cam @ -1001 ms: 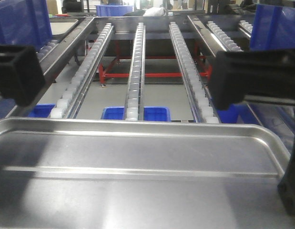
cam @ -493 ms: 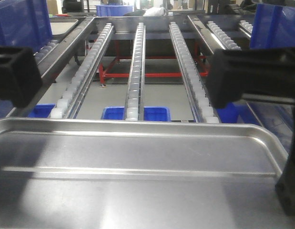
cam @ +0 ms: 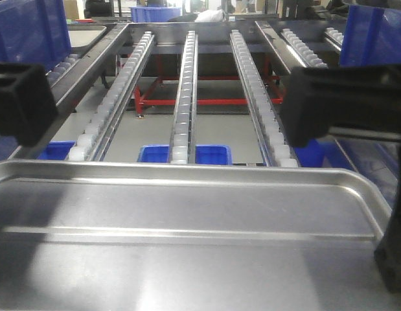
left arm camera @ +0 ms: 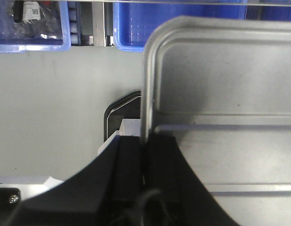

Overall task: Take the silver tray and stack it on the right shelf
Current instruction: 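Lift the silver tray with both grippers and pull it toward the robot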

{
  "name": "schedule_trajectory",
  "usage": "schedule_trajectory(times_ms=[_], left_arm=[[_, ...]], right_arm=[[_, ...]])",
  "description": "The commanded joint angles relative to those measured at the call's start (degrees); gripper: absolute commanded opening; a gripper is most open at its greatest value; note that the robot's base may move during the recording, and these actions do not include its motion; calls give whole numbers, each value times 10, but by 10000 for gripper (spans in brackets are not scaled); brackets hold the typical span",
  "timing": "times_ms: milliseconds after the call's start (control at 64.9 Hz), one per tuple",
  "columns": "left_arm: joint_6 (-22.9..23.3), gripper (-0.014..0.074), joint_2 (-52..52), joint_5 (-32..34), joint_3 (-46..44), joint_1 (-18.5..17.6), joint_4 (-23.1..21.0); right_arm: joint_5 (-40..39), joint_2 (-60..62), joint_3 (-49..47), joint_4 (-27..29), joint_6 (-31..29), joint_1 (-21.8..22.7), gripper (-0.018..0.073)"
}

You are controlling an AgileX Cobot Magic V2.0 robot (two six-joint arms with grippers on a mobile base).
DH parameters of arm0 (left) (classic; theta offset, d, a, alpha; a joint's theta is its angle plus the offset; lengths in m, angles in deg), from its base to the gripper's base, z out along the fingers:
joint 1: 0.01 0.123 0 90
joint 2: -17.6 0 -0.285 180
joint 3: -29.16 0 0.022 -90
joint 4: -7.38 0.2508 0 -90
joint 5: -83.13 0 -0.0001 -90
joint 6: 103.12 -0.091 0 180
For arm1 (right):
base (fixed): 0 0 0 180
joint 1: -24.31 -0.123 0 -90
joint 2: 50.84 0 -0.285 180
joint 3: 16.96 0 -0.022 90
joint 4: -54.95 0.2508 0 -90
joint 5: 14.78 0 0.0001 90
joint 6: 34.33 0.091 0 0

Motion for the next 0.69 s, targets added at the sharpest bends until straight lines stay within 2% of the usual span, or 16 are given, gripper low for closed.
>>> schedule_trajectory(times_ms=[0, 678], left_arm=[[-4, -100, 15, -99, -12, -5, 16], [-4, -100, 15, -99, -12, -5, 16]], right_arm=[[16, 13, -12, -25, 1, 0, 59], [20, 13, -12, -25, 1, 0, 59]])
